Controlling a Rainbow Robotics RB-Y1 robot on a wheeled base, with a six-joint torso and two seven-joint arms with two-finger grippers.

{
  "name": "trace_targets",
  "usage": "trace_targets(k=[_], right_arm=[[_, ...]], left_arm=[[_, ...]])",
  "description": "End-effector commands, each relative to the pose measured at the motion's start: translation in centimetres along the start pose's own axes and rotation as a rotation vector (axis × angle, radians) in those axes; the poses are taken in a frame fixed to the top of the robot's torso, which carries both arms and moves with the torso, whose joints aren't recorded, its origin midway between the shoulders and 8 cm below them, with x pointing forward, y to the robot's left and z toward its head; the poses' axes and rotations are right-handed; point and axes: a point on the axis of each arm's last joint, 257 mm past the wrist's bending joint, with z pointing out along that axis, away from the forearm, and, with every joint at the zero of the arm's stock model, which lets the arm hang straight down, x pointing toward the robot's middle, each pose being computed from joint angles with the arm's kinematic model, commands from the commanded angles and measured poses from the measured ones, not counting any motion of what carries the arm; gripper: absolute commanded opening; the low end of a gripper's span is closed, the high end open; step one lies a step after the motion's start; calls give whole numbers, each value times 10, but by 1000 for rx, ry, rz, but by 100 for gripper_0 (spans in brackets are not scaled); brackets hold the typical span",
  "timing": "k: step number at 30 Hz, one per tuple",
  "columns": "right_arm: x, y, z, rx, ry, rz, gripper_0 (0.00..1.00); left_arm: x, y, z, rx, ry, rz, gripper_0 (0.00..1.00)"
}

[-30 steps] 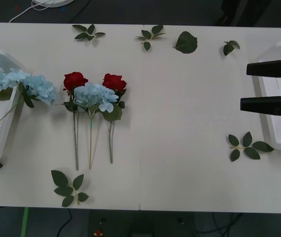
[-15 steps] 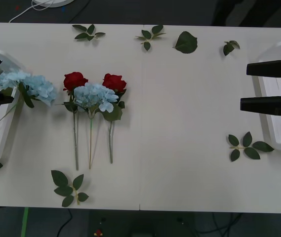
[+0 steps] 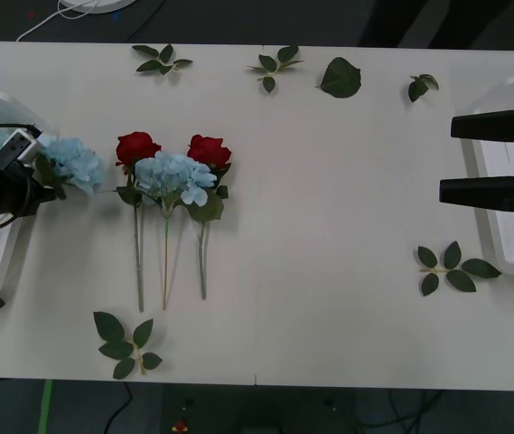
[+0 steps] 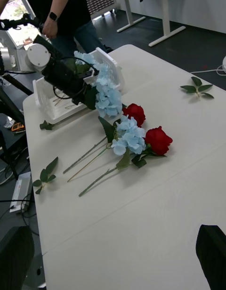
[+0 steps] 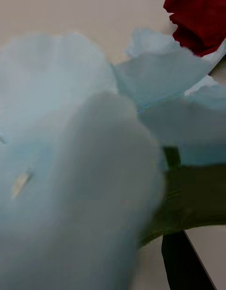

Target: Place the red flowers into the right box and the blue flowers into the left box. If a person shows an open palm, hand one flower to the person first, then continue sorting.

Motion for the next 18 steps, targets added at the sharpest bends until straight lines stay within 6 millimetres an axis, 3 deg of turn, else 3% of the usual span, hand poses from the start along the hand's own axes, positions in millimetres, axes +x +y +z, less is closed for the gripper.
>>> trace_targets(k=[1, 11, 12, 13, 14, 18], right_arm=[[-5, 6, -4, -1, 19, -62, 100], [-5, 6, -4, -1, 19, -62, 100], [-5, 6, -4, -1, 19, -62, 100], [-5, 6, -4, -1, 19, -62, 100], [-5, 6, -4, -1, 19, -62, 100], [-5, 6, -4, -1, 19, -62, 100]], left_arm=[[-1, -23, 10, 30, -17, 68, 61], [1, -24, 12, 25, -17, 64, 61], [4, -22, 12, 20, -13, 62, 50], [6, -19, 12, 13, -11, 60, 20], [7, -17, 12, 6, -10, 59, 0], [10, -8, 12, -23, -11, 55, 0]])
